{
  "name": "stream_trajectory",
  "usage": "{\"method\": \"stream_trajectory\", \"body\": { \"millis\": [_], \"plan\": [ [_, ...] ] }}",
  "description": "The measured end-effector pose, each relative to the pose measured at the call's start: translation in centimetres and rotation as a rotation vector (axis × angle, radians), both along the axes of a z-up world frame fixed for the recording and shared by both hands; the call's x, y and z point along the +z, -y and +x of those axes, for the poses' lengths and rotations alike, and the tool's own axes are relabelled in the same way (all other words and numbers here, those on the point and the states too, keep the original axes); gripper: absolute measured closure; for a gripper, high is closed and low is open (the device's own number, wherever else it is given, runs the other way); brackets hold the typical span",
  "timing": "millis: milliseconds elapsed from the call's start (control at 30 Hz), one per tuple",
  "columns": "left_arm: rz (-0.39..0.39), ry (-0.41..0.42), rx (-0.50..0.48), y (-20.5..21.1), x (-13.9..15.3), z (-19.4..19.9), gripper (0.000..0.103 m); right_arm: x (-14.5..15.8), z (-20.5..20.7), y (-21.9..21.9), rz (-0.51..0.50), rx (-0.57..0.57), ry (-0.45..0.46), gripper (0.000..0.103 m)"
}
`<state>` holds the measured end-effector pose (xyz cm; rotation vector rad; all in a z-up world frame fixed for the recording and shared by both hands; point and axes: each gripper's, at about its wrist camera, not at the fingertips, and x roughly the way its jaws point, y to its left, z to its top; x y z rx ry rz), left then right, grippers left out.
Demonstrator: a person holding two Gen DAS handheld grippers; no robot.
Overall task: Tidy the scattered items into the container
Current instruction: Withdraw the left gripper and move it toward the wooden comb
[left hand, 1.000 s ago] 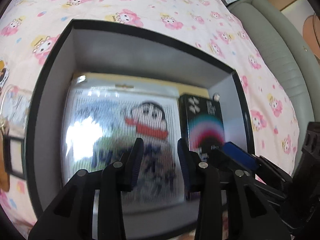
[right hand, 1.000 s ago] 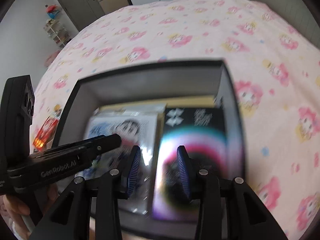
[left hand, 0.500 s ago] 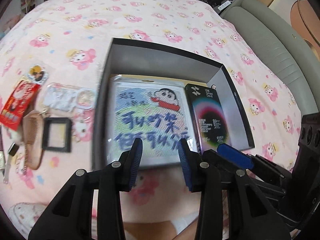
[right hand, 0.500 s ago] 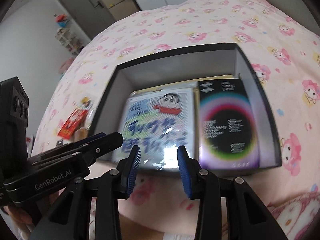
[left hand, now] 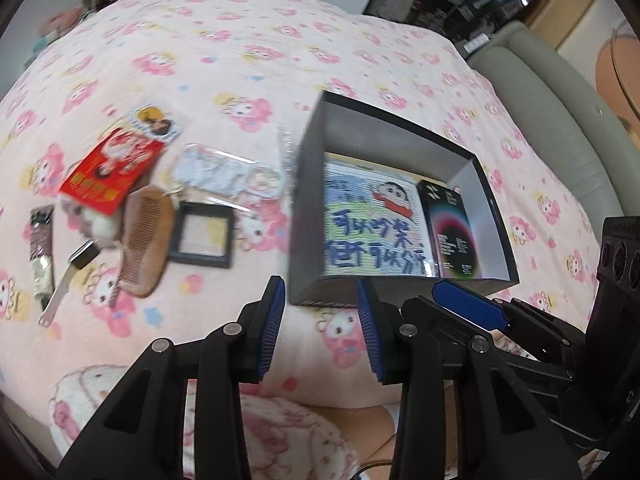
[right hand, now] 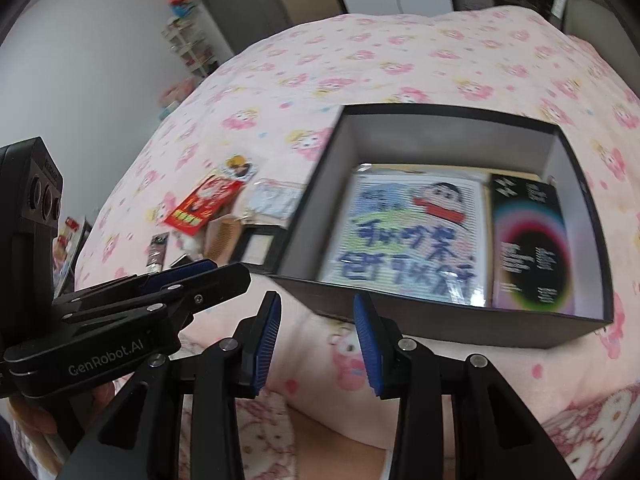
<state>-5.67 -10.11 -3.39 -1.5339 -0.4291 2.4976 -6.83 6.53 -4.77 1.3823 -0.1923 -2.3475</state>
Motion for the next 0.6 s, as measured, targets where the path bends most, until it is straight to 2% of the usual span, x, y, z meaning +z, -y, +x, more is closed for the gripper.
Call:
{"method": "stream_trajectory", "body": {
  "millis": [433,600],
  "plan": [
    [-0.039,0.022,0.186,10.4,-1.9,3.5,0.066,-2.2,0.3,10.7,-0.016,0.148,0.065,0.069],
    [-0.002,0.041,0.232,14.8,-3.5,4.7,0.066,-3.5,0.3,15.0,-0.025,0.225,0.095,0.069]
  ]
}}
